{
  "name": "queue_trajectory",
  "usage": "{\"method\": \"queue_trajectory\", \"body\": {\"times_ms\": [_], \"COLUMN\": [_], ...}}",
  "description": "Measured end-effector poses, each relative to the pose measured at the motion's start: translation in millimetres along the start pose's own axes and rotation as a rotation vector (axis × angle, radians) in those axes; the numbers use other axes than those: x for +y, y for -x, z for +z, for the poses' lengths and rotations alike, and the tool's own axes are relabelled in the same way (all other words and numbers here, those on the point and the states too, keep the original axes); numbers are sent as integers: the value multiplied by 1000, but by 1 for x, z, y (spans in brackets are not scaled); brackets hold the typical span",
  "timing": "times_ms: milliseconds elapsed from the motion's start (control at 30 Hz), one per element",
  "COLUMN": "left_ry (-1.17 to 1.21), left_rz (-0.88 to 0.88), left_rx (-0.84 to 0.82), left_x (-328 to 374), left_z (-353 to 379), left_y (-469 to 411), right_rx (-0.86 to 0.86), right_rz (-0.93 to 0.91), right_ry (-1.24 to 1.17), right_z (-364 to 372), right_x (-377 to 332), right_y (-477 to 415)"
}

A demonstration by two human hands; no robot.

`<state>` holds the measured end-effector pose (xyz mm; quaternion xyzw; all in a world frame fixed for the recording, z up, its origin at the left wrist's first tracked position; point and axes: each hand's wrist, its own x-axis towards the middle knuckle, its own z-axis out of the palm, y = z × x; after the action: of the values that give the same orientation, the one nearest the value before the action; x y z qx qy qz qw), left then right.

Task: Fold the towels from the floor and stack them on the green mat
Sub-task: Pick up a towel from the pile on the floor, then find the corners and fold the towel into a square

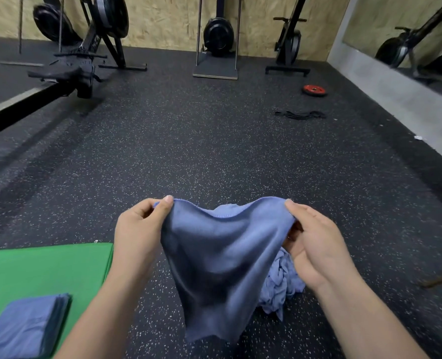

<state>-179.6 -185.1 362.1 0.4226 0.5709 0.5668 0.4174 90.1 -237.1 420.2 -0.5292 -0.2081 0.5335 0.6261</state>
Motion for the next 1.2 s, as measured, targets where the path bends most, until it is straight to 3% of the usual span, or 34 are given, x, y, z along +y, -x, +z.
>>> {"method": "queue_trajectory", "body": {"times_ms": [200,433,700,900,1000,1200], "left_ry": [8,63,72,-73,-92,-188], "left_rz": [-92,-70,-89,33,64,148], "left_rx": [97,77,-188,-396,-432,-396], "left_x": [-6,-7,8,25,30,29], "left_z": [-7,3,37,46,43,37], "left_y": [-11,-1,40,54,54,52], "right_rx": [47,9,-142,-201,-291,-392], "right_rz": [36,57,94,-23,-15,-237], "right_ry": [-45,-30,124,250,275,656], "right_z": [-14,-10,13,17,15,10], "right_x": [-3,2,16,15,10,6], "right_y": [-12,-13,11,19,21,23]}}
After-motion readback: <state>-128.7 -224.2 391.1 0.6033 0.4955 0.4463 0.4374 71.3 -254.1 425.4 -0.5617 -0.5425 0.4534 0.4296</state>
